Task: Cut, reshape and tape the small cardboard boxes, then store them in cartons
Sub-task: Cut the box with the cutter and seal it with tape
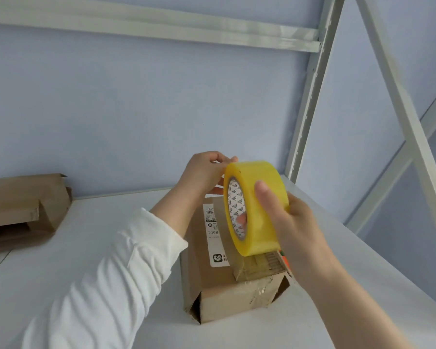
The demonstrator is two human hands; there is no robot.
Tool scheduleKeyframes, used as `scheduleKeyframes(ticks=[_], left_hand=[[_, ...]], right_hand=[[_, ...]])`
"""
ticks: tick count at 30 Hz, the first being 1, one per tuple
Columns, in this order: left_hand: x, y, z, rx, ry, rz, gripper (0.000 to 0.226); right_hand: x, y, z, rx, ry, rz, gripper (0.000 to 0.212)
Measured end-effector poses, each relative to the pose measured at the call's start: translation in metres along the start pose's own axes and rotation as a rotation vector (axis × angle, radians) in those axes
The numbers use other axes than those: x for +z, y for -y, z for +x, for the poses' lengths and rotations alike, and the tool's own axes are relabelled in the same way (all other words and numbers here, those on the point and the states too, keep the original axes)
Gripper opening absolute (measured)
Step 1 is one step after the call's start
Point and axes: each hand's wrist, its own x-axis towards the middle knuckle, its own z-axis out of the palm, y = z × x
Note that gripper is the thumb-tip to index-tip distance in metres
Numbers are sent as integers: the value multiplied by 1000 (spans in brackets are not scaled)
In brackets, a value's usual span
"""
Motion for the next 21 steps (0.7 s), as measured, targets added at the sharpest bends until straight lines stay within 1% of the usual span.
scheduleKeyframes(ticks=[1, 3, 4, 6, 7, 8, 10, 13, 15, 16, 17, 19, 21], left_hand=[[-2, 2, 6, 6, -16, -16, 20], [-4, 6, 17, 31, -16, -19, 19], [-3, 9, 22, 31, 11, 3, 19], [3, 18, 30, 9, 65, 86, 18], [5, 25, 33, -7, 66, 129, 19], [6, 31, 37, -24, 52, 160, 21], [9, 40, 41, -47, 41, 227, 25], [19, 47, 44, -36, 83, 381, 31], [24, 52, 46, -23, 73, 456, 31], [24, 55, 47, -16, 63, 486, 29], [23, 57, 48, -1, 59, 516, 29], [22, 59, 49, 19, 75, 604, 32], [23, 59, 51, -16, 146, 670, 31]], right_hand=[[1, 8, 4, 50, -26, -3, 37], [-1, 21, 7, 131, -29, -29, 47], [-4, 24, 7, 155, 6, -18, 45], [-8, 26, 2, 174, 117, 34, 27], [-9, 23, 0, 168, 151, 42, 23], [-8, 19, 1, 153, 143, 25, 22], [-5, 16, 4, 131, 38, 1, 29], [6, 19, 9, 93, -138, -15, 40], [11, 21, 11, 110, -236, -7, 50], [11, 21, 11, 122, -271, 5, 51], [11, 22, 11, 131, -297, 9, 50], [12, 23, 12, 153, -293, -34, 56], [13, 24, 15, 151, -295, -66, 57]])
